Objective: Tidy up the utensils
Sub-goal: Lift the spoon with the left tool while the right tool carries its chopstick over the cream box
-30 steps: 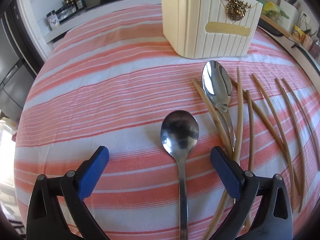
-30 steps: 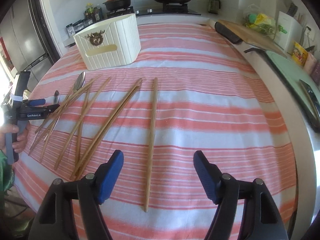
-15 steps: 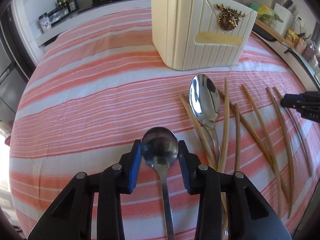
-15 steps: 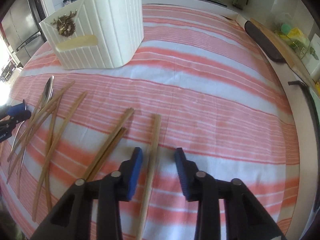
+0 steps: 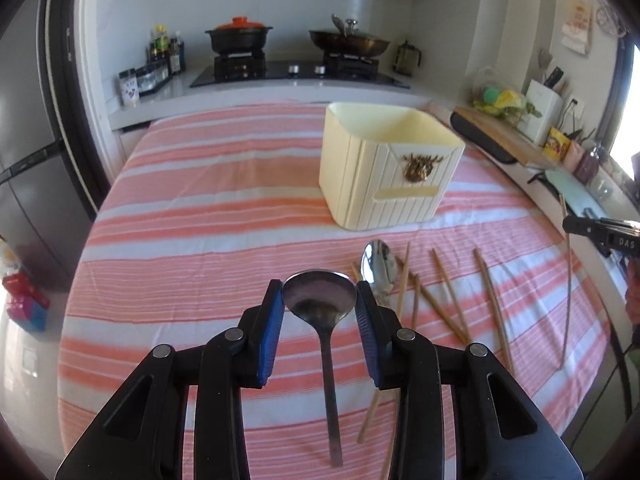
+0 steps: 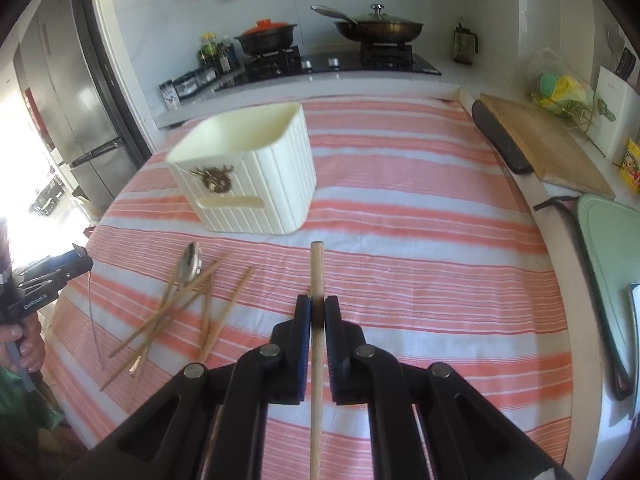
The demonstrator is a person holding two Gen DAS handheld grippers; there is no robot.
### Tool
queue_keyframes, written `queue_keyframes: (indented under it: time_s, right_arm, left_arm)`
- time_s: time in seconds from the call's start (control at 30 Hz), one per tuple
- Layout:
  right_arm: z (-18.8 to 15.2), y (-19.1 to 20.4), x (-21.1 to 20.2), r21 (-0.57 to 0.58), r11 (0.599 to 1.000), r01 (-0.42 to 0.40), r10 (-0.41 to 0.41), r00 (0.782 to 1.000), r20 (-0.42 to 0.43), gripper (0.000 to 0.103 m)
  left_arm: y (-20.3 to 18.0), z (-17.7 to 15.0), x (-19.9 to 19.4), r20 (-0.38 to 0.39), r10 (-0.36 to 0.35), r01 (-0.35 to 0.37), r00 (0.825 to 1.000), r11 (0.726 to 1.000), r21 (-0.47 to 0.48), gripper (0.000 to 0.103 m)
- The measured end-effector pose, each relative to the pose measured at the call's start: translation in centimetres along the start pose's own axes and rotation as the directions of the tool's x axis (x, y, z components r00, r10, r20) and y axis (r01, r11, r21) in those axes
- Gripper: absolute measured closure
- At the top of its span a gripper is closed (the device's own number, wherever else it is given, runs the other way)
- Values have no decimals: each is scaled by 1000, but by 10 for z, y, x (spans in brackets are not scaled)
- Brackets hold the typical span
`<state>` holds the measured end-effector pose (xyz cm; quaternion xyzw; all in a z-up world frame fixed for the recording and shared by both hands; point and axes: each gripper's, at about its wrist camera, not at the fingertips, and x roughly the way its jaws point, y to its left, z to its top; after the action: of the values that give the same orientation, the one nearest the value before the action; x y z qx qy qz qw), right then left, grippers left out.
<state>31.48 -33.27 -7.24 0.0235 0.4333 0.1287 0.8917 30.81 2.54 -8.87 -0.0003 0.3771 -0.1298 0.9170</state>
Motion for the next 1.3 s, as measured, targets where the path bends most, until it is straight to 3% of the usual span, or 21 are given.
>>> queue_keyframes:
  time_s: [0.2, 0.53, 0.77, 0.93, 1.07, 1.17, 1.3]
  right_arm:
    - [2, 28, -54, -41, 998, -39, 43, 993, 108, 96]
    - [27, 53, -87, -86, 996, -7, 30, 962, 272, 96]
    - [91, 56, -92, -73, 997, -6, 32, 933, 359, 96]
    - [144, 65, -92, -79, 997, -2, 37, 898, 438, 96]
    - [176, 72, -78, -91, 996, 6, 39, 873, 486, 96]
    - [189, 73, -50, -101, 995, 20, 30, 883, 469, 96]
    - [192, 69, 8, -85, 996, 13, 17, 938, 347, 96]
  left_arm:
    - [3, 9, -38, 76, -29, 30, 997, 999, -13, 67]
    - [11, 40, -56, 118, -52, 55, 992, 998, -27, 67]
    - [8, 109, -62, 174, -63, 68, 983, 998, -20, 67]
    - [-6, 169, -66, 274, -73, 79, 959, 997, -9, 67]
    - [-16, 206, -41, 316, -60, 73, 947, 997, -29, 67]
    - [-22, 219, -5, 285, -46, 62, 957, 997, -49, 67]
    - [-28, 217, 52, 175, -45, 59, 983, 996, -74, 67]
